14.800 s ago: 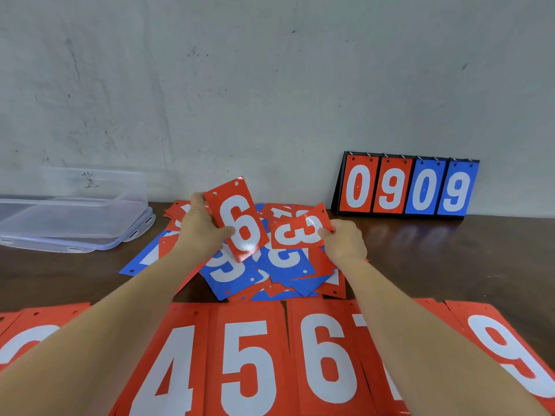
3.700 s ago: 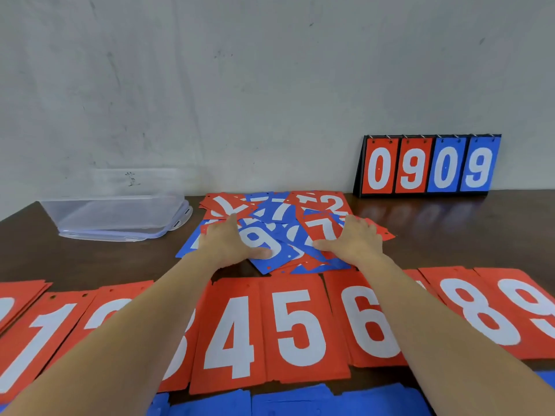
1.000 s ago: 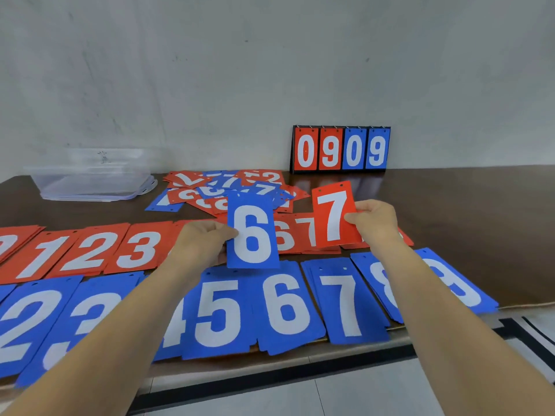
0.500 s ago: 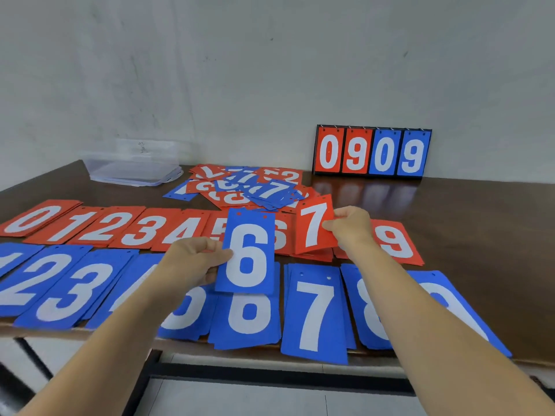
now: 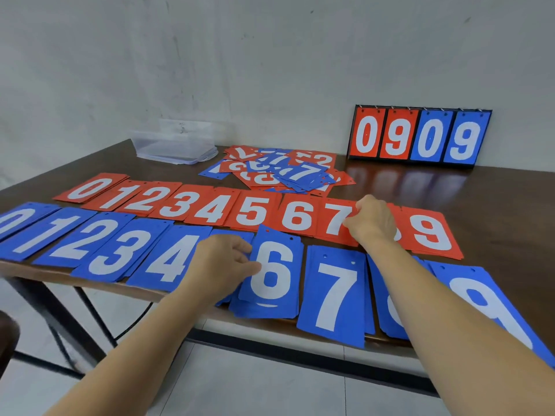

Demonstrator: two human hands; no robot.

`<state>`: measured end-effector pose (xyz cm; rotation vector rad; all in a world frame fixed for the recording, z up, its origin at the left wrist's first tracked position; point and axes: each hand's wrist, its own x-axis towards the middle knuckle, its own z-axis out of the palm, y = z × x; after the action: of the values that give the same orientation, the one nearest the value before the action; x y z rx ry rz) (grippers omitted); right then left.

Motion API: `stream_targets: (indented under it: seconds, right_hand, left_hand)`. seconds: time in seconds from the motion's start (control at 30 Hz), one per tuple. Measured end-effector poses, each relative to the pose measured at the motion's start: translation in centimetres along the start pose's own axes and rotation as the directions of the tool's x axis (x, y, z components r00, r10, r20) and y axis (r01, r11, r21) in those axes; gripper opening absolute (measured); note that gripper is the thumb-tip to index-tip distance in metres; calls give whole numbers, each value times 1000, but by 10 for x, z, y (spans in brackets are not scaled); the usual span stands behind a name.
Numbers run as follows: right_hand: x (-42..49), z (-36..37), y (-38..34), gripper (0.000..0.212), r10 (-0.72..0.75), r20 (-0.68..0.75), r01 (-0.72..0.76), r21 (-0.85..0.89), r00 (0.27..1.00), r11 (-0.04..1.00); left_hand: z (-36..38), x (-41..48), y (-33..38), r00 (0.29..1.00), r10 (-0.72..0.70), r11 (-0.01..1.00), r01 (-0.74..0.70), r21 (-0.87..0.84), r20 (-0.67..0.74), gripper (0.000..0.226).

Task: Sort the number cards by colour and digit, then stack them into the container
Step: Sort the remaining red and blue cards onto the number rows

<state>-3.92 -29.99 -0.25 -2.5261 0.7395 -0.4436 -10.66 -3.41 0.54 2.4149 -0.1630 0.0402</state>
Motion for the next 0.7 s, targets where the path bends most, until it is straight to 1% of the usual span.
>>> stream_targets:
  seconds: [0.1,0.17,0.23,0.33,0.53,0.63,0.7]
  right_hand:
    - [-1,-3,1,41,-3,-2,3,-3,1000,1000]
    - [-2,-5,1,39,-14,-19,14,3,1000,1000]
    - [-6,-7,1,38,-38,-33,38,13,999,999]
    - [-12,-10,-2,42,-91,-33,92,27,995,995]
    - [-21,-12,-15,39,-147,2,147,-11,989,989]
    - [-18,-15,-31,36,-167,6,167,-18,986,986]
    - [-13,-15,-42,35,-182,7,182,-27,983,983]
  left_hand:
    - [3,-2,0,999,20,996,-17,84,-31,34]
    - [5,-3,0,998,31,992,-24,128,-46,35]
    - [5,-4,1,997,52,986,-42,162,-56,40]
    - [5,-5,3,994,85,978,-71,194,-64,48]
    - [-1,2,7,982,147,986,-136,97,-115,54]
    - [-9,20,14,979,169,984,-160,81,-116,58]
    - [-14,37,18,975,190,979,-179,101,-113,59]
